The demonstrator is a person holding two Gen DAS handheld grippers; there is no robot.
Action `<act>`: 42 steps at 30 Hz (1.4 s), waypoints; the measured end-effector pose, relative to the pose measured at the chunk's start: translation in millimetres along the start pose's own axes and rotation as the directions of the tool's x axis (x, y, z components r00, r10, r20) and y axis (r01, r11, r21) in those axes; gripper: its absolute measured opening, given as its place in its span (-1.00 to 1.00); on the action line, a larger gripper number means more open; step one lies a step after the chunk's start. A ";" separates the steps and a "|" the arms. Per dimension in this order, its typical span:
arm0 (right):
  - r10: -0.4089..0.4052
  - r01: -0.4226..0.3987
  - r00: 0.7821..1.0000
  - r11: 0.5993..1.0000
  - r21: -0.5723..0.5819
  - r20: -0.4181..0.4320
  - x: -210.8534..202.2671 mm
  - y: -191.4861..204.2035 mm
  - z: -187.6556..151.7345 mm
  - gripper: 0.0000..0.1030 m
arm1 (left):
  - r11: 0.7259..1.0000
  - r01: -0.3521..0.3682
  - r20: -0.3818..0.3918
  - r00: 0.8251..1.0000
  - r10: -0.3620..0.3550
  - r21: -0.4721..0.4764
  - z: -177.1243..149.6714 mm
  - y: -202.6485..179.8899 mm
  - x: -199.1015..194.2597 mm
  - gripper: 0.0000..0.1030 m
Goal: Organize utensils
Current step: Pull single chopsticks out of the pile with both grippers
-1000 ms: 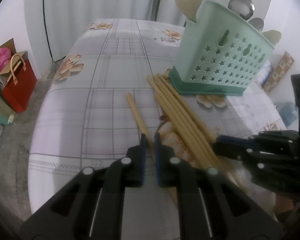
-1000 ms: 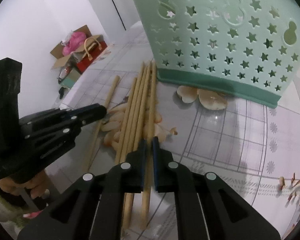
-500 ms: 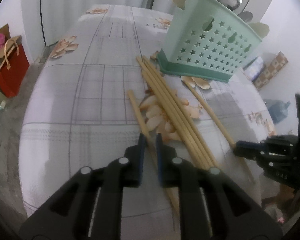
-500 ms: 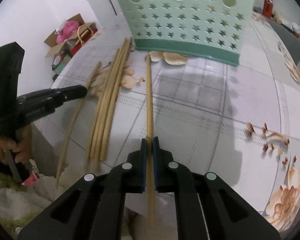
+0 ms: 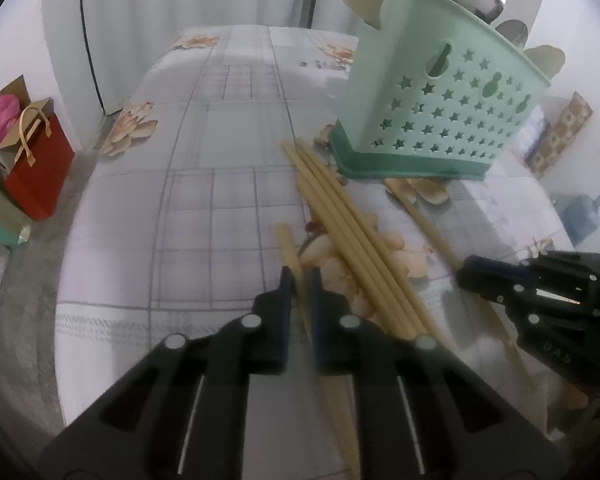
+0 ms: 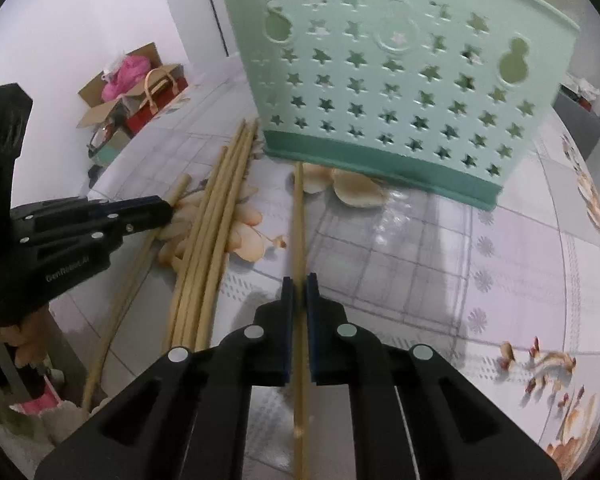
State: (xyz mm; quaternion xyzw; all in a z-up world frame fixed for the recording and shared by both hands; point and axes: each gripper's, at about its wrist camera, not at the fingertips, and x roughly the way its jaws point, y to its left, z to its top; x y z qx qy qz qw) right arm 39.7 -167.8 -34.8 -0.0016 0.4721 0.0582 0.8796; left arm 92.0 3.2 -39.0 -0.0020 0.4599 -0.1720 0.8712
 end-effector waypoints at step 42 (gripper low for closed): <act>0.042 -0.054 0.995 0.989 0.139 0.090 -32.0 -30.7 -1.9 -0.87 | 0.974 -0.152 0.012 0.988 0.152 0.166 -7.1 -29.6 -1.3 -0.90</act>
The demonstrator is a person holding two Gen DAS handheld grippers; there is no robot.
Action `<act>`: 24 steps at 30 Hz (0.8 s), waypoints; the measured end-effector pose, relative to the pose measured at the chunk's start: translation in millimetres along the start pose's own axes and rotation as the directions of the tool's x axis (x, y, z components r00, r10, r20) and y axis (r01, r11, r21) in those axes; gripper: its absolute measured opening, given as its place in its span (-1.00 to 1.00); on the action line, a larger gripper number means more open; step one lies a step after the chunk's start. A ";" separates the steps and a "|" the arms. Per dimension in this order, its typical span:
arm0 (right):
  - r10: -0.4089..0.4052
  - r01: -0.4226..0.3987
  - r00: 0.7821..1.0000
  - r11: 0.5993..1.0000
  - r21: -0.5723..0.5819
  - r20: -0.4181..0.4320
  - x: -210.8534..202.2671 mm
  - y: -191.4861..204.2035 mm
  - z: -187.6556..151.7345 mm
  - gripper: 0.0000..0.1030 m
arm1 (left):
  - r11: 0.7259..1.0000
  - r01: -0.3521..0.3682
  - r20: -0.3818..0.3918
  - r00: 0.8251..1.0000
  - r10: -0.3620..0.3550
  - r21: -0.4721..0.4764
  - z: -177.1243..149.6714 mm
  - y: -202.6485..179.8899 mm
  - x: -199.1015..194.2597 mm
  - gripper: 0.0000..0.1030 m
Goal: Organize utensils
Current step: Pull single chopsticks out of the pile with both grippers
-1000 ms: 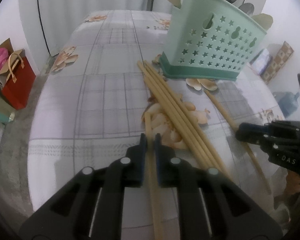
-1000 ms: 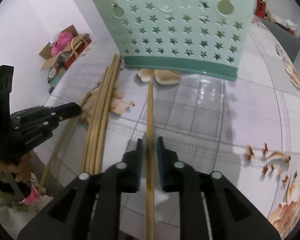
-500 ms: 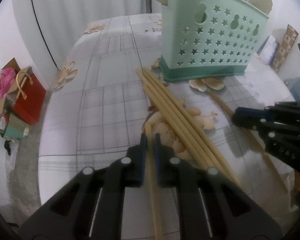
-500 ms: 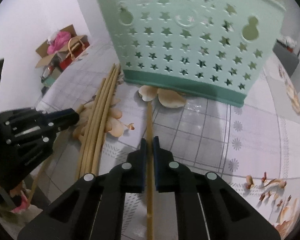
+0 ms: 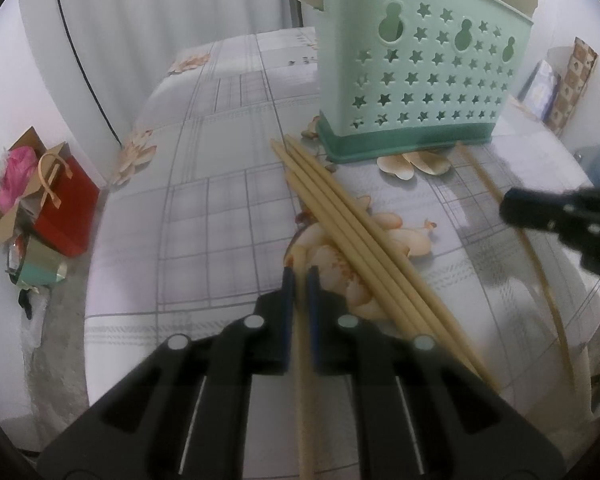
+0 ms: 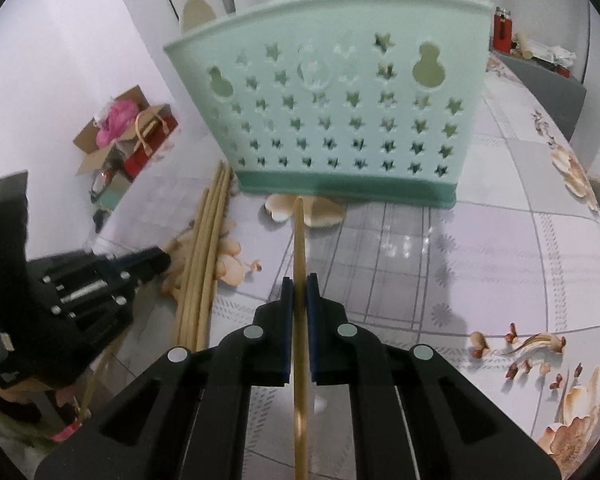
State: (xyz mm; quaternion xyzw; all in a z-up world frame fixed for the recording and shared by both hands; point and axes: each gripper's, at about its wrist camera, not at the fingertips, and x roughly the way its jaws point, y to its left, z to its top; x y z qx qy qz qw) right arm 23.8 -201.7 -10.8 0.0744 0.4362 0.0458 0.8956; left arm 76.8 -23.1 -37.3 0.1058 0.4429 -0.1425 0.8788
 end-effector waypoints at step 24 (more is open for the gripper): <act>0.031 -0.031 0.999 0.999 0.018 0.031 -11.6 -1.0 7.6 -0.87 | 1.000 0.006 0.005 1.000 -0.006 -0.004 1.2 1.2 0.9 -0.91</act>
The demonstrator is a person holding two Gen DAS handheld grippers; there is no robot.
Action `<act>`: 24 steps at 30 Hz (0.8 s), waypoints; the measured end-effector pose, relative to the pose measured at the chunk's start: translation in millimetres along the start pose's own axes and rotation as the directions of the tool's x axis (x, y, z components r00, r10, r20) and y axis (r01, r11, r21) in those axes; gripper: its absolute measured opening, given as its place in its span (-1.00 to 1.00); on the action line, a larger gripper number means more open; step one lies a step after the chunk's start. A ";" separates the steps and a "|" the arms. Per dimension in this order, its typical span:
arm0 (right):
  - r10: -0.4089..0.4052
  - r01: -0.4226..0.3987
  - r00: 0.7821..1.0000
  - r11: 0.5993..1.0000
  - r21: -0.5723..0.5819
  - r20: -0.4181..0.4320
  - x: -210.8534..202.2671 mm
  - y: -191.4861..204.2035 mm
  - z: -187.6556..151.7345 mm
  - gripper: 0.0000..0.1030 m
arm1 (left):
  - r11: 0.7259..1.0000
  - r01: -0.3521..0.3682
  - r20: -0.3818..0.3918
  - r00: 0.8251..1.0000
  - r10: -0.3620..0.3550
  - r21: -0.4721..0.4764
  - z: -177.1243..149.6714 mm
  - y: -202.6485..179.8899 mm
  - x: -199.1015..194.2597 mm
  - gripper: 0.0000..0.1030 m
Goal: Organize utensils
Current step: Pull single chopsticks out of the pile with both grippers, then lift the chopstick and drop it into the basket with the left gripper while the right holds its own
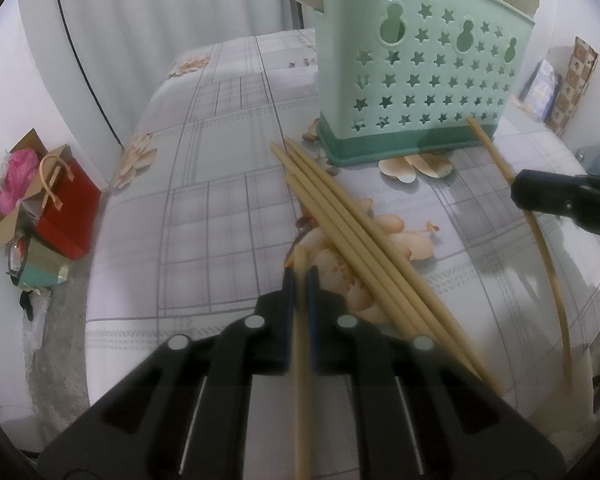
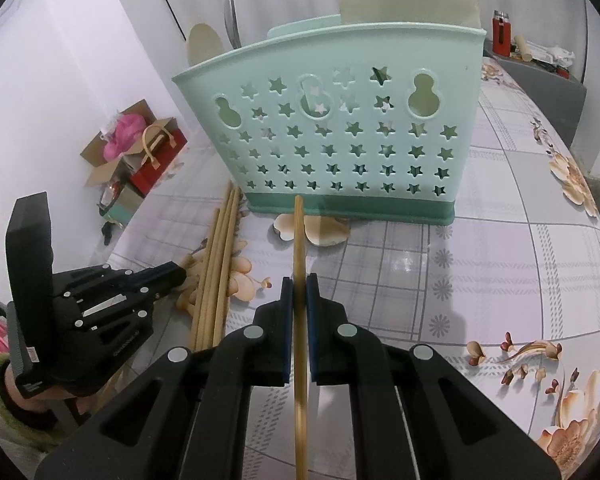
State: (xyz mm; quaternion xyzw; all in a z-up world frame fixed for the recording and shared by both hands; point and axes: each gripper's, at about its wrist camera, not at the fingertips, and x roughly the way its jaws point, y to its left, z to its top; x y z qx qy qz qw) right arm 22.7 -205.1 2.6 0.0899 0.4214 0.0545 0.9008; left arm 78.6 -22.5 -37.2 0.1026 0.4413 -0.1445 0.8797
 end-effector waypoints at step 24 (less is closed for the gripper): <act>0.025 -0.027 0.999 0.999 0.034 0.048 -9.1 -4.3 3.1 -0.87 | 0.920 0.340 0.266 0.921 -0.285 -0.193 23.1 56.7 -67.2 -0.91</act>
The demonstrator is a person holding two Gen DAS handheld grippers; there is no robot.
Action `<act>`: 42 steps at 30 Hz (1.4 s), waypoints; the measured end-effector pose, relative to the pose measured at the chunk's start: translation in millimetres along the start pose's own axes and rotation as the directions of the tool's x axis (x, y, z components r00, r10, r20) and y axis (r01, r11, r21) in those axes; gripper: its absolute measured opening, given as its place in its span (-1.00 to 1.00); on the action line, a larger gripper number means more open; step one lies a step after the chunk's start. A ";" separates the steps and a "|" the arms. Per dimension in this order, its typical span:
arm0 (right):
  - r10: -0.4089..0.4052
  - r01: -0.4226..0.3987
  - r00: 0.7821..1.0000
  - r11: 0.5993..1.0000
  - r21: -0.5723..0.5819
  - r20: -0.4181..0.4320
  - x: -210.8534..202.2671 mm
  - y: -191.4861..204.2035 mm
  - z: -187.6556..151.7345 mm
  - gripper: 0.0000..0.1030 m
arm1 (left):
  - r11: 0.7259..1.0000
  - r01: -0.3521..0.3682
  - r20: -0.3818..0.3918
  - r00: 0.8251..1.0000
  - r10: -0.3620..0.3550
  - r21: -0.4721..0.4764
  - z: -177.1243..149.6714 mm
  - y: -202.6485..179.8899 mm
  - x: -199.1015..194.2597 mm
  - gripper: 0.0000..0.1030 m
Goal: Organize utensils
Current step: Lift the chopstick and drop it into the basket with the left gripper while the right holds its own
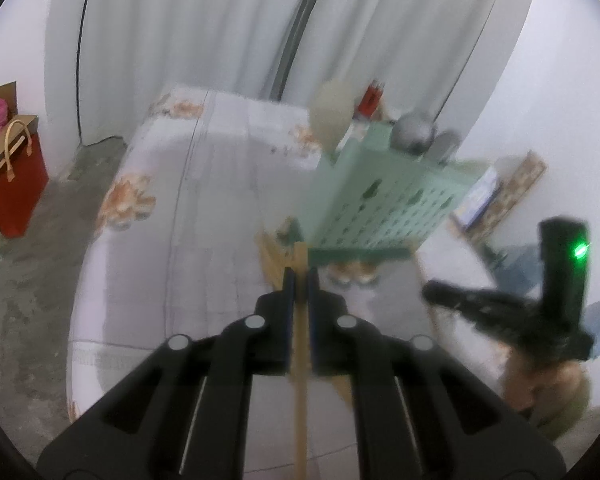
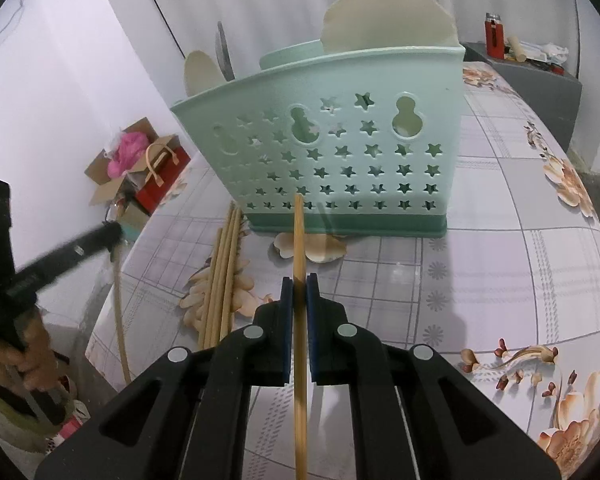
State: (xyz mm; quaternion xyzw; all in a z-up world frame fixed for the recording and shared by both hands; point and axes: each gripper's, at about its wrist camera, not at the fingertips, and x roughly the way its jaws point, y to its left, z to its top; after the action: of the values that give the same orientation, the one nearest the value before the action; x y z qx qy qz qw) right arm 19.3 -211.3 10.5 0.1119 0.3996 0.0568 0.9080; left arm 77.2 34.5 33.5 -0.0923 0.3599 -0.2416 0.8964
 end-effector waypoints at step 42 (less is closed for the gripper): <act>0.025 -0.033 0.996 0.995 0.090 0.081 -18.1 -32.7 4.5 -0.87 | 0.980 -0.005 0.584 0.804 -0.113 0.197 169.3 -131.5 18.0 -0.91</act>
State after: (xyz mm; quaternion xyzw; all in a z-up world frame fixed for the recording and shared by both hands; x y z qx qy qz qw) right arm 10.9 -247.2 18.2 0.1613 0.3635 0.0472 0.9163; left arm 157.0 -89.8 189.9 -0.0880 0.0352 -0.2592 0.9612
